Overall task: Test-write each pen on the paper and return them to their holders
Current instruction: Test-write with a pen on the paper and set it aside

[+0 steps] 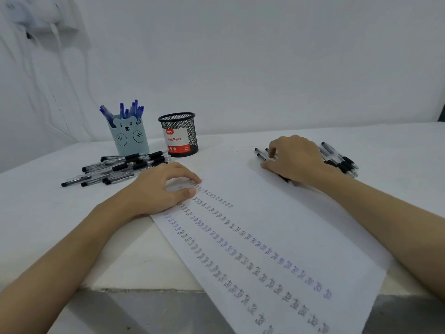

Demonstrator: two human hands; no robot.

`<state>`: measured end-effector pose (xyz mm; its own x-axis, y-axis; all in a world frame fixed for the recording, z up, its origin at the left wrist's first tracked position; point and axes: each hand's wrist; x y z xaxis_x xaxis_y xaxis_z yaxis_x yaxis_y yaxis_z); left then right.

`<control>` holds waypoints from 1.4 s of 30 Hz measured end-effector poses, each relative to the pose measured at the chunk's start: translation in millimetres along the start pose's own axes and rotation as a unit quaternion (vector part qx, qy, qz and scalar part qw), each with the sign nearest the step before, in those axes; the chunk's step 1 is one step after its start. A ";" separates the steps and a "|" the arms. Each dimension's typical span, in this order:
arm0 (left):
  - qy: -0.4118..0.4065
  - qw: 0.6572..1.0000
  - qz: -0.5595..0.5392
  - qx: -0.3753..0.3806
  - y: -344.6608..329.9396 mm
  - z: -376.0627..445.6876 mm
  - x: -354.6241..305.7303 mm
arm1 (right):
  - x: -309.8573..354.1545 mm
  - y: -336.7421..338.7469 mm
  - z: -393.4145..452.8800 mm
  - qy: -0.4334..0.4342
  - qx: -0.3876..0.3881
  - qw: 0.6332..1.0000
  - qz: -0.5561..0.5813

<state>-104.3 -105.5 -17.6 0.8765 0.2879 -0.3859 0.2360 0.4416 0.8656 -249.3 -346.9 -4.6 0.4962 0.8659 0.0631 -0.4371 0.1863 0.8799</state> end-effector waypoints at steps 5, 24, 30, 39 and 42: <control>0.032 0.999 -0.023 0.014 11.1 -5.0 12.3 | 1.8 0.1 -3.1 0.004 -0.006 1.000 0.020; 0.126 0.986 -0.039 -0.105 47.8 -93.0 62.9 | 199.6 24.8 52.4 0.293 0.154 0.941 0.071; 0.133 0.985 -0.041 -0.106 45.3 -91.8 67.6 | 221.5 -19.6 52.2 0.315 0.120 0.942 -0.005; 0.128 0.985 -0.047 -0.106 46.0 -93.3 69.2 | 211.0 -20.6 51.8 0.315 0.119 0.941 0.025; 0.131 0.985 -0.042 -0.102 46.0 -93.7 69.8 | 194.2 1.4 47.8 0.271 0.133 0.947 0.113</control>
<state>-71.6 14.5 -34.6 0.7133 0.4409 -0.5448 0.1893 0.6273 0.7554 -117.7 -200.6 31.4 -0.0776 0.9941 0.0758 -0.2468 -0.0928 0.9646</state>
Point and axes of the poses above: each hand's wrist, its own z-axis towards the middle knuckle, its own y-axis out of the back of the hand, x = y × z, and after that the axes turned 4 degrees about -z, right-handed
